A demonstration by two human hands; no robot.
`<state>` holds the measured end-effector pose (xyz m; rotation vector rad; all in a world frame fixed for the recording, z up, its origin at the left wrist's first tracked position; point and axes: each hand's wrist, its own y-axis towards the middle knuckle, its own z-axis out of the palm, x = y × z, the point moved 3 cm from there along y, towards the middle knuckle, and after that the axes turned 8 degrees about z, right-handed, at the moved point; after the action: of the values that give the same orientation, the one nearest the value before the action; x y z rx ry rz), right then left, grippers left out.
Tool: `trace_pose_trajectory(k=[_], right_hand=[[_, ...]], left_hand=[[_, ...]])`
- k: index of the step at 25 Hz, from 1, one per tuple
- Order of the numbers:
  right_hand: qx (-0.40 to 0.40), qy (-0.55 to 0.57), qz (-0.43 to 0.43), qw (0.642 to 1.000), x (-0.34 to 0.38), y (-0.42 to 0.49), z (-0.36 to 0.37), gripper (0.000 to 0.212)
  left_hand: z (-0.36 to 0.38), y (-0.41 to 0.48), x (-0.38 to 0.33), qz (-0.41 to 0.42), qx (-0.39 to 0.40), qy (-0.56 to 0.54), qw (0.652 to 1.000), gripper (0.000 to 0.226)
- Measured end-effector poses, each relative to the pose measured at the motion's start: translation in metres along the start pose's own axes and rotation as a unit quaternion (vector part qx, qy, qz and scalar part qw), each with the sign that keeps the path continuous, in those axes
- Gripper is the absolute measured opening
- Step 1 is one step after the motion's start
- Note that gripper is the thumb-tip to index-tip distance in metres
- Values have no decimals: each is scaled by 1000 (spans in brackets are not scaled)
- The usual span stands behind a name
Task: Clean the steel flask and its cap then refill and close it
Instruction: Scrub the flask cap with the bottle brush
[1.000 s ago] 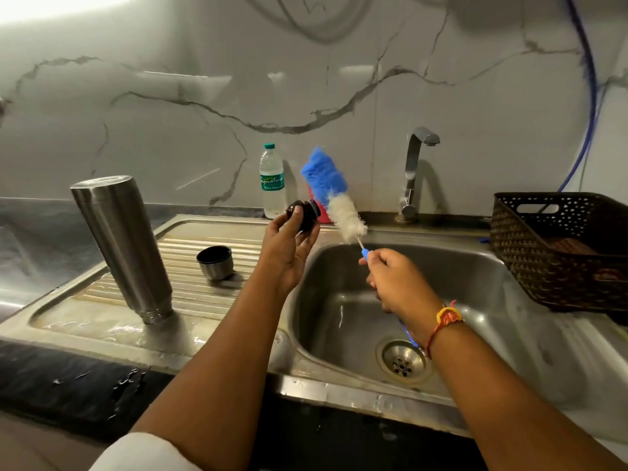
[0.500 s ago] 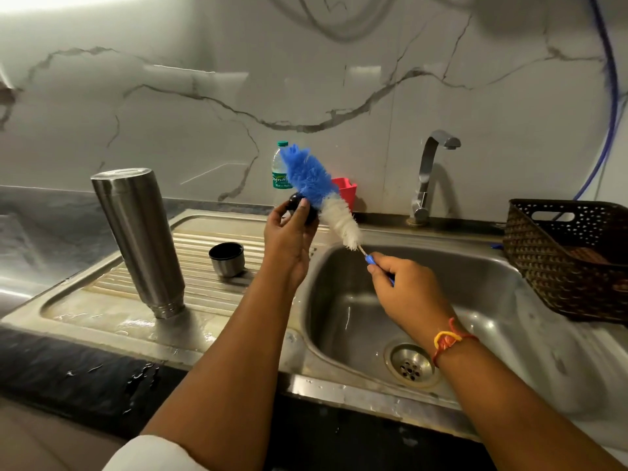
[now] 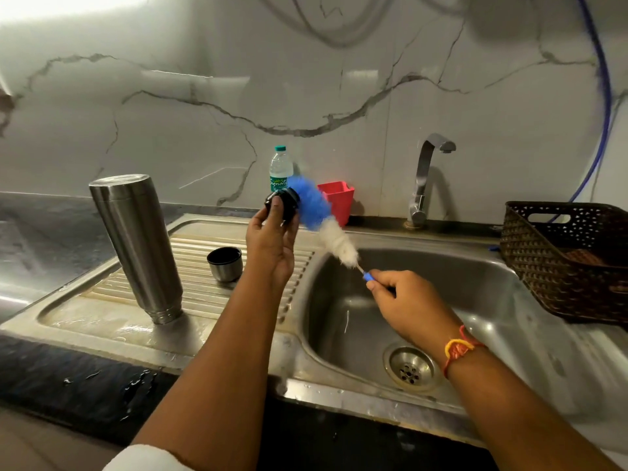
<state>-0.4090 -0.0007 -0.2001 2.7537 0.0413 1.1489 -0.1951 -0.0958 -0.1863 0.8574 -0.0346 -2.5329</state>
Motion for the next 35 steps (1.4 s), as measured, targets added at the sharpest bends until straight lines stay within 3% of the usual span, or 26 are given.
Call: trace_pose_trajectory(k=[6,8,11,14,23,27,31,35], right_hand=[[-24,27,53,998,-2,9,-5,34],[-21,92,65,993,-6,8,-14,31],[94,273,123,950,-4,-3,-17,22],[173,349,153,908,5,-9,-15,22],[253,368,168,879,4,-13,-25,24],[275,355,165,878,0,-12,-27,25],[264,360,168,879,-2,-8,-31,25],[243,397,170,869,-5,-6,-39,26]], left_hand=[[8,-5,1,-13,16,3,1000,40],[6,-1,-2,-25,8,-12,1000,34],[5,1,-3,-43,5,-29,999,21],[11,-9,4,-77,39,-18,996,27],[8,-11,6,-117,48,-5,992,45],[3,-5,0,-103,19,5,995,42],[6,-12,3,-122,39,58,990,37],[1,-5,-7,-72,-22,38,996,25]])
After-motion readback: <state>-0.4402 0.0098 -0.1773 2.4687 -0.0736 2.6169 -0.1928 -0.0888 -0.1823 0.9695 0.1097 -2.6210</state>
